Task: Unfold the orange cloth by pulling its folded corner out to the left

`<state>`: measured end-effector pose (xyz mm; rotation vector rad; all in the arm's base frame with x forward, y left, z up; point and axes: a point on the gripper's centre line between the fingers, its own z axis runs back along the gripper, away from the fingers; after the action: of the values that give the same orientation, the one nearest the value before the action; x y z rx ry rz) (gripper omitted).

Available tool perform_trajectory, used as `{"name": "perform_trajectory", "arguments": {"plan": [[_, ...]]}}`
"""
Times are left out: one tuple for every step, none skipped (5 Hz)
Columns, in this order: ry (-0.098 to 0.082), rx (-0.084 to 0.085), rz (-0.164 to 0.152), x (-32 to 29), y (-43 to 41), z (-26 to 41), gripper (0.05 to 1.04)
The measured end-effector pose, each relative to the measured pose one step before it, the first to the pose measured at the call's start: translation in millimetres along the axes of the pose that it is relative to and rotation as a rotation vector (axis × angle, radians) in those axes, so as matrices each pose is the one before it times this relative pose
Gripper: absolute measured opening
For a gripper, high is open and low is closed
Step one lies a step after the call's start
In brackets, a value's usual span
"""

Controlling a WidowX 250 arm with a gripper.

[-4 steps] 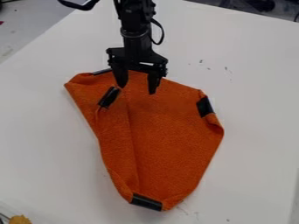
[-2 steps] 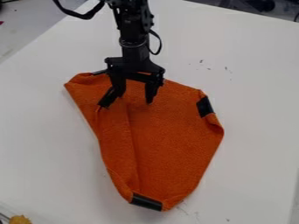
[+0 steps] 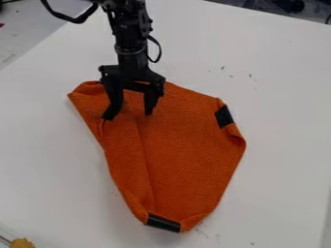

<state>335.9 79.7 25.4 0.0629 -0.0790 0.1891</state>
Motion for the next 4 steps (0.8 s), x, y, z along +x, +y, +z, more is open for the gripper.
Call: {"name": "perform_trajectory", "arguments": {"plan": [[-0.0033, 0.0350, 0.0339, -4.71, 11.65, 13.25, 1.000], [-0.0117, 0.0419, 0.0279, -2.39, 6.76, 18.33, 1.000], [-0.0040, -0.0119, 0.0118, -6.86, 4.13, -7.37, 1.000], [-0.0090, -0.0214, 0.0291, -3.22, 8.71, -7.41, 0.993]]}}
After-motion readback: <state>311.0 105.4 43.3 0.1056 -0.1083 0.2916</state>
